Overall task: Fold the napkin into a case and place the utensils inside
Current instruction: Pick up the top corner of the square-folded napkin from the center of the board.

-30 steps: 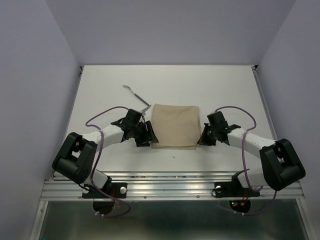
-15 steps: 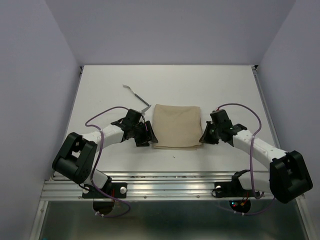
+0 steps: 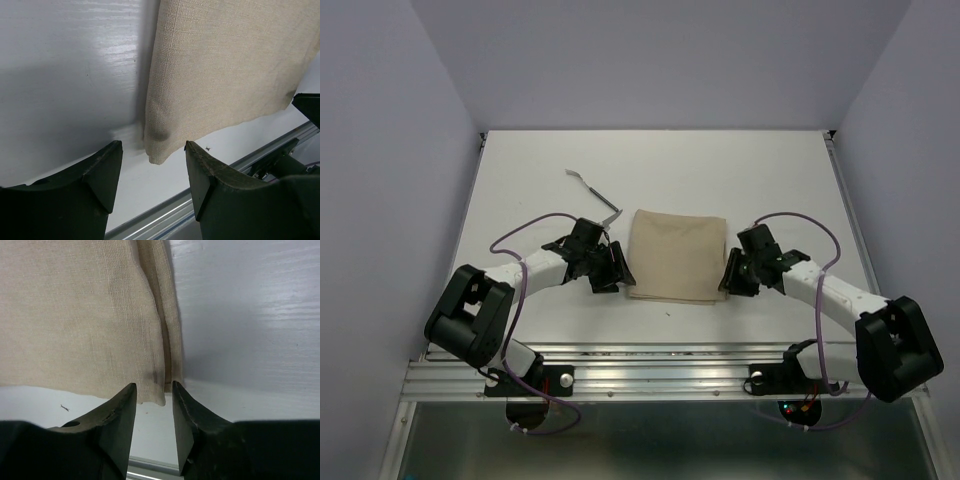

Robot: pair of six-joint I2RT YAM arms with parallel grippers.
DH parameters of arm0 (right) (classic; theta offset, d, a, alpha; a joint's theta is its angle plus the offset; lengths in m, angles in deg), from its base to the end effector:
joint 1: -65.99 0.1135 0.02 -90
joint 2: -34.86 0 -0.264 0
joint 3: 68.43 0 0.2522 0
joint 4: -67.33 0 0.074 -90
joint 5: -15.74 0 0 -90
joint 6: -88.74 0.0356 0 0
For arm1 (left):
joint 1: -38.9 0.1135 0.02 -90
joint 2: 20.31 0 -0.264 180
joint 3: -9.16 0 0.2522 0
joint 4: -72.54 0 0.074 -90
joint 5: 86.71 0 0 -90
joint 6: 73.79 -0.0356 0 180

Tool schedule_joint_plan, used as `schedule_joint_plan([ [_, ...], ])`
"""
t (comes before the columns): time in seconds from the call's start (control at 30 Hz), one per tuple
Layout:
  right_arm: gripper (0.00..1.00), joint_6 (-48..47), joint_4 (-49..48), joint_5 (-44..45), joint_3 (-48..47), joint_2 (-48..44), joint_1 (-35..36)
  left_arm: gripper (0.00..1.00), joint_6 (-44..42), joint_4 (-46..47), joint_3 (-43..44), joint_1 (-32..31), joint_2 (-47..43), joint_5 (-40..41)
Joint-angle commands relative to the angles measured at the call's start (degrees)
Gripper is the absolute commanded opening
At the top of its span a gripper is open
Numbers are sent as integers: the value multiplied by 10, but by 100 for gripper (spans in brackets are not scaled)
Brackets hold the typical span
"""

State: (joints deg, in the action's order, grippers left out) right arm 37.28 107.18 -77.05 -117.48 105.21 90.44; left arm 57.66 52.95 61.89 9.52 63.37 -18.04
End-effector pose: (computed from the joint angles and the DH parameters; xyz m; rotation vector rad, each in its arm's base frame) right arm 0.1987 0.0922 0.1746 0.3151 2.6880 0.4199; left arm 0.2336 -0.1464 0.1635 -0.0998 2.6332 -0.9499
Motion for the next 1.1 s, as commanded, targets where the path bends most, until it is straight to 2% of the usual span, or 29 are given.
schedule_joint_plan([
  [0.0, 42, 0, -20, 38, -27, 27, 3, 63, 1, -2, 0, 0, -26, 5],
  [0.13, 50, 3, -35, 33, -13, 50, 3, 63, -1, -2, -1, 0, -26, 6],
  [0.3, 49, 3, -52, 32, 11, 66, 3, 63, -3, -2, -2, 0, -24, 6],
  [0.37, 45, 0, -62, 12, 20, 72, 3, 63, -4, -2, -1, 0, -23, 6],
  [0.5, 18, -1, -68, 11, 29, 75, 3, 63, -4, -2, -1, 0, -20, 7],
  [0.63, 1, -7, -51, 23, 17, 64, 3, 63, -4, -1, -1, 0, -19, 6],
  [0.87, 1, -29, 23, 25, -53, 7, 3, 62, -5, -9, 13, 0, -26, 12],
  [1.07, 1, -35, 58, 9, -62, -26, 3, 62, -7, -26, 34, 1, -29, 23],
])
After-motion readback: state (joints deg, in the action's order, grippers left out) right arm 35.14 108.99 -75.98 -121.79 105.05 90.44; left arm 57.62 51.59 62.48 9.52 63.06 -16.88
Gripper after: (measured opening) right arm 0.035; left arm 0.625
